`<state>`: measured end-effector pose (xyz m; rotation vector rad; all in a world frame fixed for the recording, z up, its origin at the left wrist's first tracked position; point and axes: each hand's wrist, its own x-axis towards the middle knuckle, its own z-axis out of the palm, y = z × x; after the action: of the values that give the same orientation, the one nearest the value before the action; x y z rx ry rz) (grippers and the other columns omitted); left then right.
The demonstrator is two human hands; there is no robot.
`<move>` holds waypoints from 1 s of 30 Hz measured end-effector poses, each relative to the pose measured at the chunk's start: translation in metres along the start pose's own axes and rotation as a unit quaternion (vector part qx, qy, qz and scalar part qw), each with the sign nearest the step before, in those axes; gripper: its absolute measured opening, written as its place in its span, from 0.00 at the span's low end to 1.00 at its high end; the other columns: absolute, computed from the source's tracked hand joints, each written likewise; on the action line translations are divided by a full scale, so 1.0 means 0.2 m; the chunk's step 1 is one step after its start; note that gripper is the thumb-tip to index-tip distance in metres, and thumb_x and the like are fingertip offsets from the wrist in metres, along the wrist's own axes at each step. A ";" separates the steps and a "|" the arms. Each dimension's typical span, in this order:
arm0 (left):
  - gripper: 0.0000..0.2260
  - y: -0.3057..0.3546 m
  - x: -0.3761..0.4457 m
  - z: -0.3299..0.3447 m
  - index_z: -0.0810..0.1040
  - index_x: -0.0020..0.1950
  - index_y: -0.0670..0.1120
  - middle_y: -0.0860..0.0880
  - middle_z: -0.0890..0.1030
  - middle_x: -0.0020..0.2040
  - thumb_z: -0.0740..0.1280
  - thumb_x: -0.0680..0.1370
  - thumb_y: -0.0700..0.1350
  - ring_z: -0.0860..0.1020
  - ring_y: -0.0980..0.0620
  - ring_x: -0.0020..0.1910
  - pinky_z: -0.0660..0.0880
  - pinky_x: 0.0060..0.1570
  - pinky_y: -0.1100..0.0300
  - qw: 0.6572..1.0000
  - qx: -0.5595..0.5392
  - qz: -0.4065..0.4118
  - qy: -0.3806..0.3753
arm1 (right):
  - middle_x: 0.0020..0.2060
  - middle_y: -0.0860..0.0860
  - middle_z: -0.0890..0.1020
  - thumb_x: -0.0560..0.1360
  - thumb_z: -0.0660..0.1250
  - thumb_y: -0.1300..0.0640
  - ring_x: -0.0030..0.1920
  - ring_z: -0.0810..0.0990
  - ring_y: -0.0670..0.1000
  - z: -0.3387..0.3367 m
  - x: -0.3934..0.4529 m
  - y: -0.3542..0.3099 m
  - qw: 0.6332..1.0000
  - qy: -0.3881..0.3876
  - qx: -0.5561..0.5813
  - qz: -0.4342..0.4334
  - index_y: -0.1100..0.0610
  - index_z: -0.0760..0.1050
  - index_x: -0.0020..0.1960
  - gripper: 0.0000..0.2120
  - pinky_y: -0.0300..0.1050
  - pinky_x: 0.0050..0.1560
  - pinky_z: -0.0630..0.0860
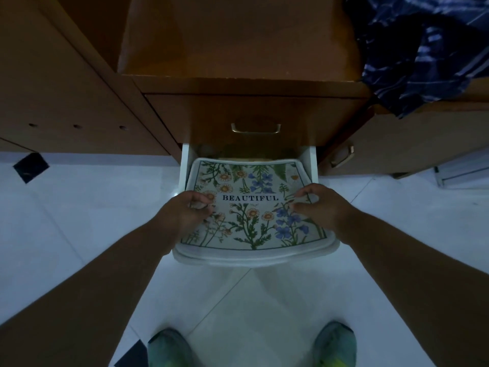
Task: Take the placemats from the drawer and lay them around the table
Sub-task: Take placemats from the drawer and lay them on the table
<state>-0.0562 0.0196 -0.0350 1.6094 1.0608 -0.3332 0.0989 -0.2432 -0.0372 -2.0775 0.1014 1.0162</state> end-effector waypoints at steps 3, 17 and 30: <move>0.11 0.02 -0.03 -0.02 0.84 0.58 0.55 0.59 0.79 0.55 0.75 0.77 0.44 0.83 0.53 0.48 0.82 0.47 0.58 0.999 -0.015 0.028 -0.006 | 0.52 0.51 0.81 0.74 0.76 0.58 0.46 0.83 0.49 0.00 -0.02 0.00 0.999 -0.021 0.006 0.031 0.52 0.78 0.58 0.14 0.41 0.39 0.82; 0.13 0.22 -0.44 -0.12 0.84 0.60 0.57 0.56 0.82 0.59 0.76 0.76 0.47 0.84 0.57 0.50 0.83 0.50 0.58 0.992 -0.016 0.121 -0.005 | 0.60 0.46 0.80 0.69 0.79 0.62 0.53 0.84 0.50 -0.18 -0.40 -0.15 0.995 -0.049 0.091 0.002 0.44 0.74 0.71 0.34 0.48 0.51 0.83; 0.20 0.84 -1.24 -0.50 0.79 0.67 0.61 0.57 0.77 0.66 0.75 0.76 0.50 0.79 0.60 0.58 0.79 0.56 0.63 0.978 0.015 0.203 0.043 | 0.63 0.42 0.78 0.74 0.76 0.55 0.61 0.79 0.46 -0.50 -1.26 -0.81 0.986 0.075 0.003 -0.148 0.39 0.77 0.66 0.24 0.50 0.61 0.80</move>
<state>-0.0950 -0.0004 0.2774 1.8347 0.7659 -0.0053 0.0545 -0.2691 0.2751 -2.0850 -0.1244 0.6782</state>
